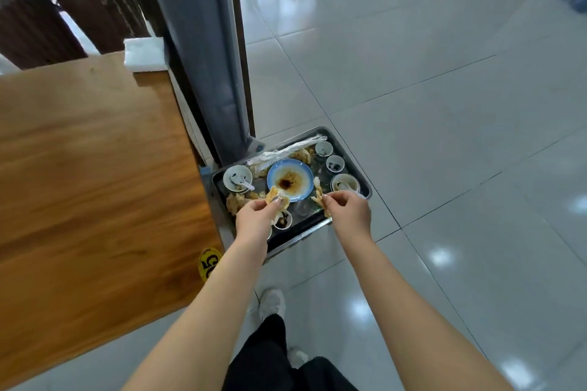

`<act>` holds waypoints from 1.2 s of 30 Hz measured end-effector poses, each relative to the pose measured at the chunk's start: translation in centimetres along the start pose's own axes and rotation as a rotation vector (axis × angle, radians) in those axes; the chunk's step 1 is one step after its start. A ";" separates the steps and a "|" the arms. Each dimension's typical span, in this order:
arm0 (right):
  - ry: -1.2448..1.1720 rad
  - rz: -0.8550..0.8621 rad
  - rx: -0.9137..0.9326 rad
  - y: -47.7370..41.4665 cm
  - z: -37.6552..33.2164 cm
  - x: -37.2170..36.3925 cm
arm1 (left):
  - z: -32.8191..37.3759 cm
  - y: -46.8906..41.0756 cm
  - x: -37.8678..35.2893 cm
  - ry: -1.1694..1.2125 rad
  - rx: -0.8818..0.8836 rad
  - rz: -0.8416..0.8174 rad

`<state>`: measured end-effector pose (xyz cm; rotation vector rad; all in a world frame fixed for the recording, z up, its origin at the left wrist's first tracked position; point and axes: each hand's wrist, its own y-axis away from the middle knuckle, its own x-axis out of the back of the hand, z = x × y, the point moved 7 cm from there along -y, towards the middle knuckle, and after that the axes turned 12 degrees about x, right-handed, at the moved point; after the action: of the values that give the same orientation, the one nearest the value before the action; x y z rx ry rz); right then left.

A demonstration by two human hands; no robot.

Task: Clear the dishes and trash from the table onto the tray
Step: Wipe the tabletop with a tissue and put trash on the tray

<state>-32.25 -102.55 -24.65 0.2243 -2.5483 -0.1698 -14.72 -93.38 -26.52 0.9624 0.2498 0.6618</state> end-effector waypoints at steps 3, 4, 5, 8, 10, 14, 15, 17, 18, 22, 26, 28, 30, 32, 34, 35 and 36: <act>0.007 -0.032 -0.034 -2.2 0.6 -1.2 | 0.8 -2.0 -0.6 -0.041 0.011 0.011; 0.004 -0.049 -0.044 -2.8 0.8 -1.5 | 1.0 -2.6 -0.8 -0.052 0.014 0.013; 0.002 -0.069 -0.051 -3.6 0.9 -1.8 | 1.2 -3.3 -1.0 -0.047 0.017 0.013; 0.015 -0.116 -0.059 -5.6 1.4 -2.4 | 1.7 -4.8 -1.7 -0.033 0.038 0.021; 0.027 -0.157 -0.067 -6.9 2.0 -2.9 | 1.9 -5.8 -2.4 -0.023 0.064 0.034; 0.079 -0.278 -0.068 -10.5 4.0 -4.4 | 2.0 -8.1 -4.2 0.005 0.111 0.086; 0.100 -0.318 -0.078 -11.5 4.9 -4.8 | 2.0 -8.8 -4.8 -0.011 0.125 0.103; 0.143 -0.395 -0.096 -12.9 6.5 -5.4 | 1.9 -9.9 -5.5 -0.040 0.144 0.128; 0.172 -0.436 -0.103 -13.9 7.3 -5.7 | 1.9 -10.7 -6.0 -0.051 0.151 0.147; 0.235 -0.514 -0.098 -18.0 9.4 -6.6 | 1.9 -14.0 -7.6 -0.115 0.183 0.205; 0.231 -0.556 -0.102 -20.5 11.4 -8.1 | -0.1 -17.6 -8.7 -0.050 0.286 0.255; 0.239 -0.583 -0.105 -21.0 12.5 -9.4 | -1.3 -19.6 -8.8 -0.002 0.316 0.290; 0.231 -0.622 -0.112 -21.2 14.1 -11.1 | -2.4 -21.9 -9.1 -0.005 0.324 0.308; 0.247 -0.627 -0.088 -21.6 15.2 -12.3 | -3.1 -23.7 -9.5 -0.069 0.323 0.314; 0.297 -0.613 -0.038 -22.4 16.5 -14.1 | -4.0 -26.0 -9.7 -0.111 0.313 0.315; 0.322 -0.601 -0.025 -22.8 17.0 -14.8 | -4.4 -26.9 -9.7 -0.132 0.308 0.318; 0.337 -0.591 -0.017 -23.1 17.2 -15.2 | -4.5 -27.6 -9.8 -0.154 0.297 0.321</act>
<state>-26.41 -120.89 -50.96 0.9153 -2.0822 -0.3434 -13.22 -107.27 -52.60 1.3492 0.0561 0.8538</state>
